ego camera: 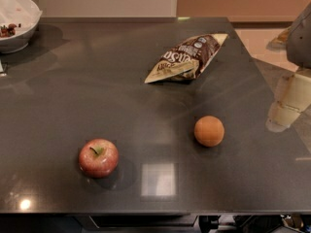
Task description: Pick apple
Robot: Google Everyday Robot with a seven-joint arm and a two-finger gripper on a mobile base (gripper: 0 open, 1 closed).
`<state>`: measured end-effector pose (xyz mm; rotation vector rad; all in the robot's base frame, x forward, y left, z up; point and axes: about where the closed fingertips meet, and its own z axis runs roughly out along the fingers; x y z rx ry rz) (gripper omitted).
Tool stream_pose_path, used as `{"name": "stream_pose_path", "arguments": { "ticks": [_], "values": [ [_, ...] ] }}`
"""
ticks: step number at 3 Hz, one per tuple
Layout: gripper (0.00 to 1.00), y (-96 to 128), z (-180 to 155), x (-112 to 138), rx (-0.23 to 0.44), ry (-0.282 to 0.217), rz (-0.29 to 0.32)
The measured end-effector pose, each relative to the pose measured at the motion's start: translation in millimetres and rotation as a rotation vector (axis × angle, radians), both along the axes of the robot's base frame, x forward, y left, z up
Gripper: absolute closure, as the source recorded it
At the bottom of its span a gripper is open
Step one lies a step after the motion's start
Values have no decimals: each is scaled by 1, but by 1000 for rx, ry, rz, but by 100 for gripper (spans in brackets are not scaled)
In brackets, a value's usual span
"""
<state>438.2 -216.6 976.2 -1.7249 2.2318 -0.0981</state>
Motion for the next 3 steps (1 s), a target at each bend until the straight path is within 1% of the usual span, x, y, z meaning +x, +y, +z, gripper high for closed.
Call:
{"name": "stream_pose_path", "arguments": {
  "ticks": [1,2,3],
  "values": [
    [0,3,2,1,4,-2,6],
    [0,38,2,7,61,9,79],
    [0,87,-2,12,150,33,169]
  ]
}}
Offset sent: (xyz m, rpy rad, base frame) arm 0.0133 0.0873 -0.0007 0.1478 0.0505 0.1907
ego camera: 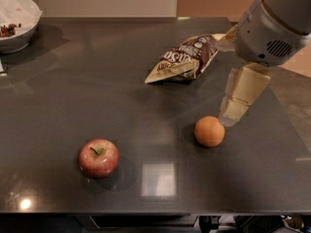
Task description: Pick apple
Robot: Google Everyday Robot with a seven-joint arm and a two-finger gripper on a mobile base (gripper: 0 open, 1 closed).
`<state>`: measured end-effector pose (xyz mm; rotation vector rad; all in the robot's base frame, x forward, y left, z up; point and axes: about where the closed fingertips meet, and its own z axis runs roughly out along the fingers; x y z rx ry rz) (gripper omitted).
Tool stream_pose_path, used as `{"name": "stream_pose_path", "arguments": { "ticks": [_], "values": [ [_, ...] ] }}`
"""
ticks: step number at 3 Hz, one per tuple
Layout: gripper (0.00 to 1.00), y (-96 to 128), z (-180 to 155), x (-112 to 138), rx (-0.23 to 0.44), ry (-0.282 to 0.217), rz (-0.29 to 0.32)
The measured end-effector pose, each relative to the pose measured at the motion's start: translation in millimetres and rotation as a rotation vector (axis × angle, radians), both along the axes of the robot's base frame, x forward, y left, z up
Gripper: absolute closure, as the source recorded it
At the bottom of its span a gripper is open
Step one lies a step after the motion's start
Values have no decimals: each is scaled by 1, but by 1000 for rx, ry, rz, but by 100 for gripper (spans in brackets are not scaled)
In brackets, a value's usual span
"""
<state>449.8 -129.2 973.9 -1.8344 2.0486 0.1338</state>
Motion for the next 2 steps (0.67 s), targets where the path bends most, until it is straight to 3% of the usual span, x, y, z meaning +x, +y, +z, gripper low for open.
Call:
{"name": "stream_pose_path", "arguments": {
  "ticks": [2],
  "values": [
    [0,107,-22,-19,116,41,155]
  ]
}}
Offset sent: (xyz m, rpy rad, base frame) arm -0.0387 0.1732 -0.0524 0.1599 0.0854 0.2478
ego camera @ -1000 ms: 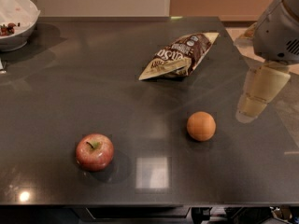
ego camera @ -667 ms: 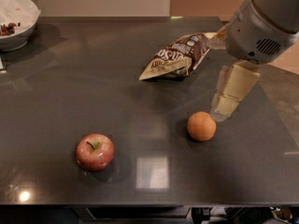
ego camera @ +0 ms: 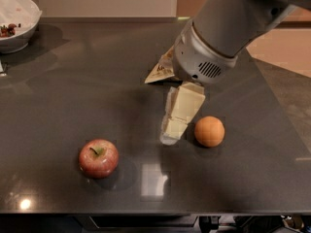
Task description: Pick apple
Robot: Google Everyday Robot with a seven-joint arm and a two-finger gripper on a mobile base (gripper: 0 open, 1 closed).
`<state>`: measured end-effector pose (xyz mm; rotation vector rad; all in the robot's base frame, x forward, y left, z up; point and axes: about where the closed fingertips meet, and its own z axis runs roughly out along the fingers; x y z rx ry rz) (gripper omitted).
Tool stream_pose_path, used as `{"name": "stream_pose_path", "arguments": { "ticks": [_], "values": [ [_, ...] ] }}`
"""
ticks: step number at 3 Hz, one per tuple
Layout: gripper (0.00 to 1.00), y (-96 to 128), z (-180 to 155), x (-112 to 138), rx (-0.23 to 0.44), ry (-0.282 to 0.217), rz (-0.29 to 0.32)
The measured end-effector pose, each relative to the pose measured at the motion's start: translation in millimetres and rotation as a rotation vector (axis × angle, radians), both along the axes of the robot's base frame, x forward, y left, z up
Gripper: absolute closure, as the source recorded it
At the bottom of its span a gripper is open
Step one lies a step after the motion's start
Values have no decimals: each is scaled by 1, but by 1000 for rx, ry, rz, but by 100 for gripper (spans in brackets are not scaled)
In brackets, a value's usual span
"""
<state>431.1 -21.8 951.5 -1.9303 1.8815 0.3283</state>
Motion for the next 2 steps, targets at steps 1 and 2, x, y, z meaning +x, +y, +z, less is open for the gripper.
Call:
{"name": "stream_pose_path", "arguments": {
  "ticks": [1,2],
  "values": [
    [0,45,-22,-21,15,16,71],
    [0,80,-44,-44,21,29,127]
  ]
}}
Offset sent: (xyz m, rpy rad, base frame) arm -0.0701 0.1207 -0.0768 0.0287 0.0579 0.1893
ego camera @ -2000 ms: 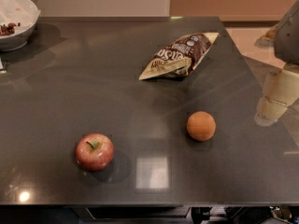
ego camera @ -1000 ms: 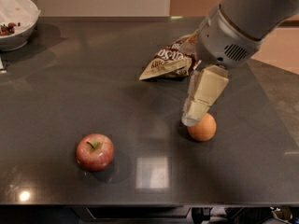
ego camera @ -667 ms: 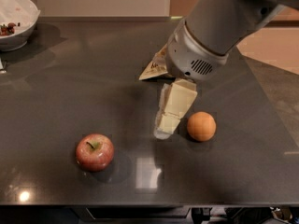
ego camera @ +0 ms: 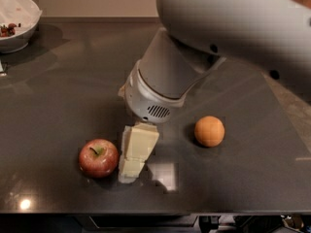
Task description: Pick apple
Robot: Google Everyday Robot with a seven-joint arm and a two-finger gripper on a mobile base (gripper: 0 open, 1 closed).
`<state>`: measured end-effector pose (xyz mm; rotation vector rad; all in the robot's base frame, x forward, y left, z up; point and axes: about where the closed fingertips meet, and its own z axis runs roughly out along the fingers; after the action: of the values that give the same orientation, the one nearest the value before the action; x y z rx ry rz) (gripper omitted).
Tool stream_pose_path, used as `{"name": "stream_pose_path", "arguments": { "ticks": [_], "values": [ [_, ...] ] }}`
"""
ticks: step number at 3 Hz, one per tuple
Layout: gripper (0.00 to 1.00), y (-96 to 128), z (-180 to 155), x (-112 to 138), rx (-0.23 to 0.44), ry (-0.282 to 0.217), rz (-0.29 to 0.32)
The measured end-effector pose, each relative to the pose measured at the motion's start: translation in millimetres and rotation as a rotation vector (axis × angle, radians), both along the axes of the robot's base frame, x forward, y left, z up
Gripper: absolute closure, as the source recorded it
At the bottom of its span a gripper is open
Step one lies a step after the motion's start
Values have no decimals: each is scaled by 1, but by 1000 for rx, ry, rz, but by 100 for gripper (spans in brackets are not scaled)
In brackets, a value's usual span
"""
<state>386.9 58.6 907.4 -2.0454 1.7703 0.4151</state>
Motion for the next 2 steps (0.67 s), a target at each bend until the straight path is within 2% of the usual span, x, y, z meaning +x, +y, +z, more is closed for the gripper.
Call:
{"name": "stream_pose_path", "arguments": {
  "ticks": [2],
  "values": [
    [0,46,-37,-23,-12,-20,74]
  ]
}}
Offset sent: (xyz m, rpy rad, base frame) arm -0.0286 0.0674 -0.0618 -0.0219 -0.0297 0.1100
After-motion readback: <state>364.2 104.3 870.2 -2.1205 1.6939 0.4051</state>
